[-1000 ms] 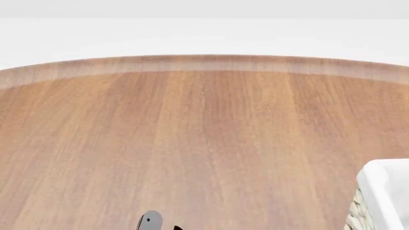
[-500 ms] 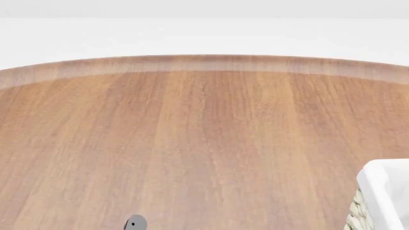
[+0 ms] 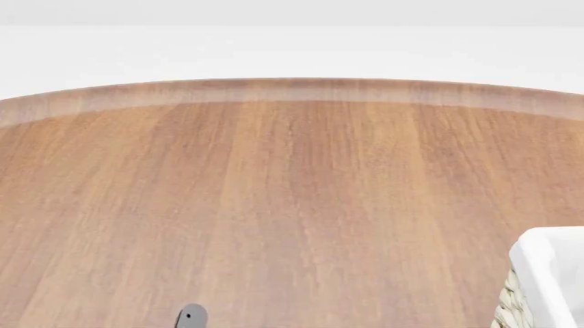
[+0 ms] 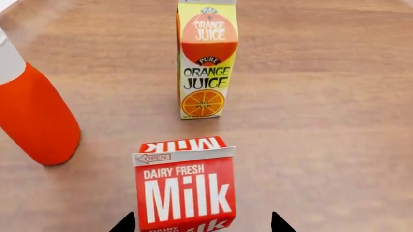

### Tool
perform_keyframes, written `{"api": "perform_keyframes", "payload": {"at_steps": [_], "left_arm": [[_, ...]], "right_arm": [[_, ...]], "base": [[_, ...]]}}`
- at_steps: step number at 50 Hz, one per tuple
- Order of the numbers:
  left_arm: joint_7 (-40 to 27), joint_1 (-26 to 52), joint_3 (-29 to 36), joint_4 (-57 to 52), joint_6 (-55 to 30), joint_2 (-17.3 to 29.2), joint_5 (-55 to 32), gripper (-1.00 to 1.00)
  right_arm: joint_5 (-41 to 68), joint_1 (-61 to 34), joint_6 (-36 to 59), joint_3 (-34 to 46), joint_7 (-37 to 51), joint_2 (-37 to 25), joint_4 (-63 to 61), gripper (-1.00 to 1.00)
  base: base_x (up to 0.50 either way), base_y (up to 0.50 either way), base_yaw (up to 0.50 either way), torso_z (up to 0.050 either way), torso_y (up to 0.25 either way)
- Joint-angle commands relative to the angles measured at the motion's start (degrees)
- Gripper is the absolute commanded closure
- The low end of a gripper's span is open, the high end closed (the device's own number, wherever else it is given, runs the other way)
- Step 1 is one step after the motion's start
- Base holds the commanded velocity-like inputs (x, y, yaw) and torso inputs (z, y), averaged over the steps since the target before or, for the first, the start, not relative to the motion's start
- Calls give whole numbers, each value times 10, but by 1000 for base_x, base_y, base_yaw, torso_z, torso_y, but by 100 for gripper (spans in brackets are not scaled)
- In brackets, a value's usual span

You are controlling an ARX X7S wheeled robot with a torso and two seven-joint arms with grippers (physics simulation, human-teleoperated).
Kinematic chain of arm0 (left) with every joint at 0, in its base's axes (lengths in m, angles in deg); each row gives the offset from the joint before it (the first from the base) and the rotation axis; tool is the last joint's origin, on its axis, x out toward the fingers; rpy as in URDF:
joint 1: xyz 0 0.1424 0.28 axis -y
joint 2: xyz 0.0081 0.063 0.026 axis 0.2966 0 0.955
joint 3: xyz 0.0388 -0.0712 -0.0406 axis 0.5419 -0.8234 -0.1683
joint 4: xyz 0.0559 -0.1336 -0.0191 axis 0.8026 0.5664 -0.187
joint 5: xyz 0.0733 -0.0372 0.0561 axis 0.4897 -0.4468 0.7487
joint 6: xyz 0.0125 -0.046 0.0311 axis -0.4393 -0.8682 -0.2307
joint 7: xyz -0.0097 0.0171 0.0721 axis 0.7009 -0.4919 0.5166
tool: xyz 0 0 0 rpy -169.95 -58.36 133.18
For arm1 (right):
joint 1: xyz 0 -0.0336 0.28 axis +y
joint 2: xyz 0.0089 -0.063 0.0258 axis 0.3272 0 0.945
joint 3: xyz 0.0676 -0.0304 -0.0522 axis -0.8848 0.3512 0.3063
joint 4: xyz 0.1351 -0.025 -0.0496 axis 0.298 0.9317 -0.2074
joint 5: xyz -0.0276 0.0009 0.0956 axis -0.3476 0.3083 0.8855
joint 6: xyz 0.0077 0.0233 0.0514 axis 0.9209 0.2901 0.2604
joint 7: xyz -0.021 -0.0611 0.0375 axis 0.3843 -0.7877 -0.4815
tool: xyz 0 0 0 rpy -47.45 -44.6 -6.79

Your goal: Pick the milk and place it in the basket.

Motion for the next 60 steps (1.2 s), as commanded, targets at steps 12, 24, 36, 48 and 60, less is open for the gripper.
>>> {"api": "perform_keyframes", "payload": {"at_steps": [12, 24, 36, 48, 60], "left_arm": [[48, -16, -25, 5, -23, -39, 47, -100], [27, -10, -16, 2, -8, -24, 26, -100], [26, -7, -11, 4, -6, -21, 26, -100], [34, -11, -12, 3, -11, -30, 36, -100], [46, -21, -22, 0, -20, -42, 48, -100]], "right_arm": [[-12, -15, -33, 4, -34, 37, 68, -100], [-11, -11, -43, 8, -37, 38, 72, 100], [-12, -8, -42, 9, -29, 34, 69, 100], [1, -36, 14, -51, 51, 55, 83, 100], [6, -100, 113, -113, 134, 27, -60, 100]], "base": [[0, 0, 0, 0, 0], [0, 0, 0, 0, 0], [0, 0, 0, 0, 0], [0, 0, 0, 0, 0], [1, 0, 0, 0, 0]]}}
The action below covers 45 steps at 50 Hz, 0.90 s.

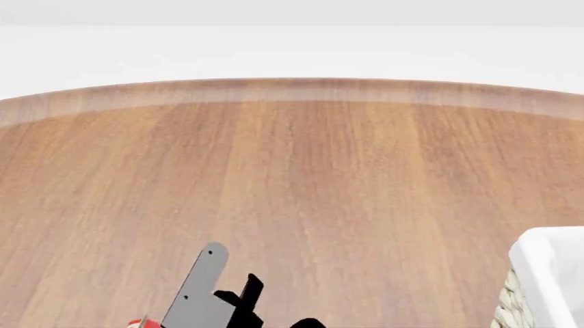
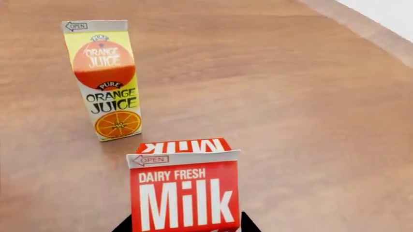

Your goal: Pick the milk and place it in the basket.

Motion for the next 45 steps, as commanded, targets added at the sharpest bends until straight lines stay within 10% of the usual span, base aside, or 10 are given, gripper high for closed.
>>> {"api": "perform_keyframes", "payload": {"at_steps": [1, 29, 45], "left_arm": [[19, -6, -15, -1, -4, -17, 13, -100], [-13, 21, 27, 2, 21, 6, -8, -100], [-9, 19, 25, 4, 19, 6, -4, -100]], "right_arm": [[-9, -57, 68, -70, 52, -6, -105, 100], [10, -133, 401, -357, 315, -11, -358, 100], [-27, -122, 293, -430, 335, -7, -196, 100]], "base": [[0, 0, 0, 0, 0], [0, 0, 0, 0, 1], [0, 0, 0, 0, 1]]}}
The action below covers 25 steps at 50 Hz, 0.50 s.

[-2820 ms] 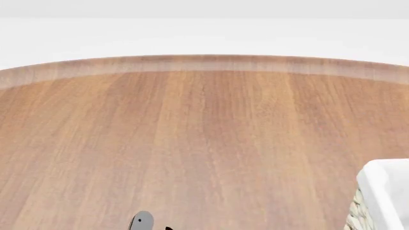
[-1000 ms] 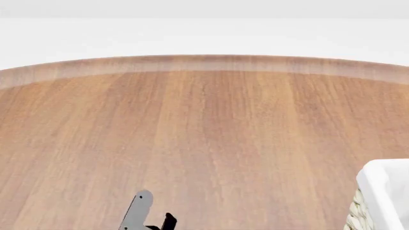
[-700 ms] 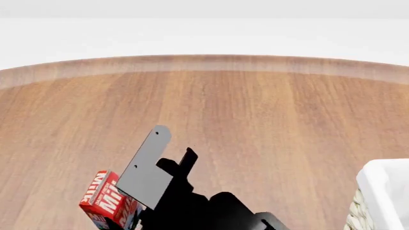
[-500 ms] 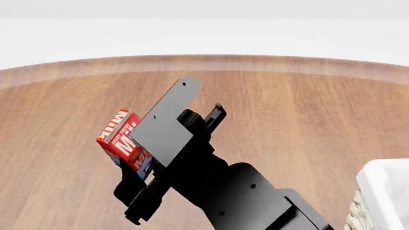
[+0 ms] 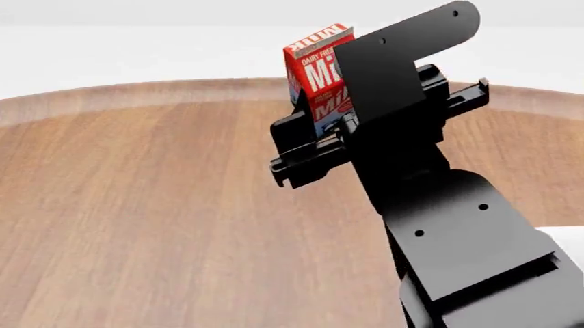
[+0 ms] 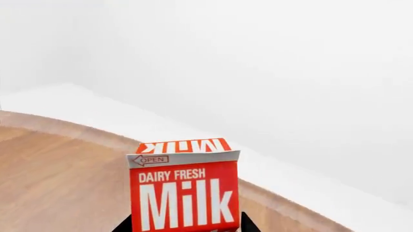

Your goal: Pick the milk and place it in the basket.

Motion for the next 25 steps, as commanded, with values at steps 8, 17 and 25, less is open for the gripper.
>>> {"api": "perform_keyframes", "payload": {"at_steps": [8, 17, 25], "left_arm": [[16, -2, -7, 1, -1, -15, 13, -100], [16, -2, -7, 1, -1, -14, 14, -100], [16, -2, -7, 0, 0, -14, 14, -100]], "right_arm": [[-63, 41, -138, -50, 13, 24, 108, 100], [-62, 41, -138, -49, 14, 23, 108, 100], [-60, 41, -139, -48, 15, 23, 108, 100]], "base": [[0, 0, 0, 0, 1], [0, 0, 0, 0, 1], [0, 0, 0, 0, 3]]}}
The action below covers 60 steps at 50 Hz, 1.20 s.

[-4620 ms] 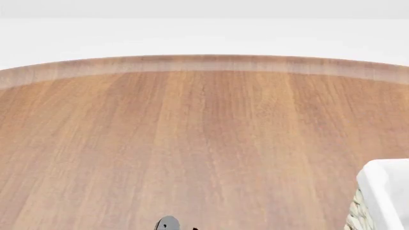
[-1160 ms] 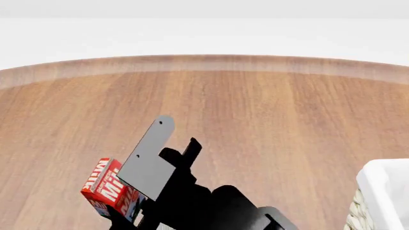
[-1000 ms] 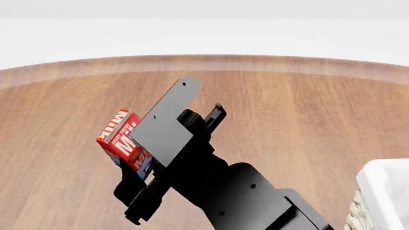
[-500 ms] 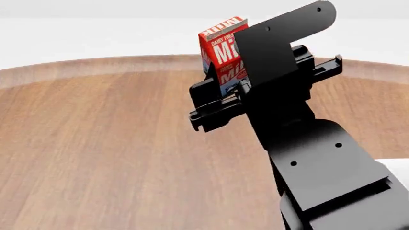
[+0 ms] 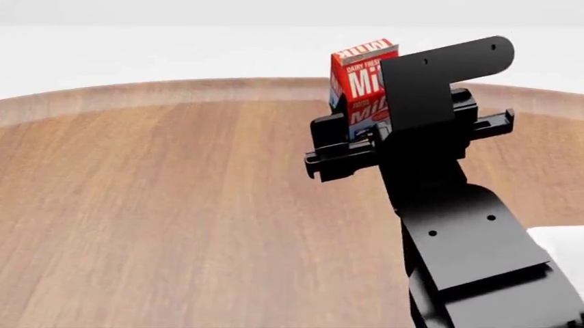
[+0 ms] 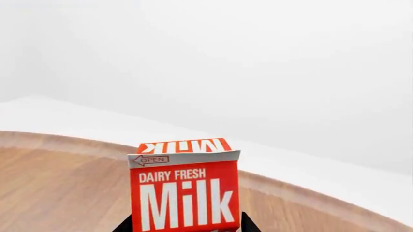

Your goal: Pick the milk and place it in the basket.

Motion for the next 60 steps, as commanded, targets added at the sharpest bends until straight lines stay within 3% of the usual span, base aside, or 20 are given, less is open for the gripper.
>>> {"api": "perform_keyframes", "payload": {"at_steps": [1, 5, 12, 24, 31, 40, 46, 50, 60], "left_arm": [[11, -2, -11, 0, 2, -9, 6, -100], [13, -1, -11, 3, 1, -9, 8, -100], [14, -7, -17, 2, -3, -9, 11, -100], [3, -6, -15, 1, 3, 2, -1, -100], [1, -6, -15, 1, 4, 5, -3, -100], [13, -17, -30, 1, -6, -4, 5, -100], [17, -19, -31, 0, -8, -8, 10, -100], [14, -16, -27, -1, -5, -3, 5, -100], [17, -23, -39, -1, -9, -2, 3, -100]], "right_arm": [[-8, -16, -19, -25, -32, 7, -13, 100], [-5, -108, 31, -14, -56, -23, -17, 100], [52, -289, 144, 5, -179, -103, -7, 100], [30, -516, 177, 145, -315, -191, 82, 100], [6, -637, 191, 209, -360, -208, 128, 100], [-5, -734, 239, 267, -413, -253, 142, 100], [-22, -808, 175, 366, -528, -308, 173, 100], [-85, -832, 98, 403, -592, -333, 192, 100], [-469, -833, 12, 259, -917, -253, 313, 100]], "base": [[0, 0, 3, 0, 0], [0, 0, 0, 0, 3], [0, 0, 0, 0, 1], [0, 0, 0, 1, 2], [0, 0, 0, 0, 1], [0, 0, 0, 0, 1], [0, 0, 0, 0, 2], [0, 0, 0, 0, 0], [0, 0, 0, 1, 1]]}}
